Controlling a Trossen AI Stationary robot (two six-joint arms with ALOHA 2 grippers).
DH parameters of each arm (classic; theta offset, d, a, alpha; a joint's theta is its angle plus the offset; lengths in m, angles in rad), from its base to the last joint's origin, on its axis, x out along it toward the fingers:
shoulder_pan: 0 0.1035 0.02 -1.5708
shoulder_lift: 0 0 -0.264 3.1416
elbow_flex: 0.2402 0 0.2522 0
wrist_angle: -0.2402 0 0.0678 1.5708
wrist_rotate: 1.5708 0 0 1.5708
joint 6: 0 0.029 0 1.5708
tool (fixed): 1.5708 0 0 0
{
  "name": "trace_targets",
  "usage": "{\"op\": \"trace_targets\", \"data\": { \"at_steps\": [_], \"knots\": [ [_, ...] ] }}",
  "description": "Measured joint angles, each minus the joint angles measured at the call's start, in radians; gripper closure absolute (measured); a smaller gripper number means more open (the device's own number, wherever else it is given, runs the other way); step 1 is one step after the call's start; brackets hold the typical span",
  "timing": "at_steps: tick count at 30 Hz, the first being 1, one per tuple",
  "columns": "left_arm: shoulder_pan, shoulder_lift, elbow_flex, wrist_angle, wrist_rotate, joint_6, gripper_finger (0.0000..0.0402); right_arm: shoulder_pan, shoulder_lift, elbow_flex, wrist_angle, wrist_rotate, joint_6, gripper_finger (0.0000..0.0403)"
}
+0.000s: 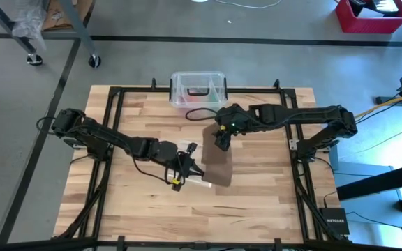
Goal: Roll bandage
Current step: Roll the brown bandage
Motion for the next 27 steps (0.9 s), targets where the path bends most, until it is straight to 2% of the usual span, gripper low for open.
{"op": "trace_targets", "data": {
  "at_steps": [6,19,24,27],
  "knots": [
    [0.0,0.0,0.0,-0.001,-0.002,0.0,0.0401,0.0,0.009,0.0,-0.003,0.0,-0.006,0.0102],
    [0.0,0.0,0.0,-0.005,-0.012,0.003,0.0402,0.0,0.008,0.003,0.011,-0.002,-0.023,0.01],
    [0.001,0.0,0.0,-0.026,-0.014,0.002,0.0402,0.001,0.003,0.155,-0.092,-0.066,-0.023,0.01],
    [0.005,0.0,0.0,-0.034,-0.02,-0.001,0.0402,0.002,-0.001,0.253,-0.166,-0.059,-0.023,0.01]
  ]
}}
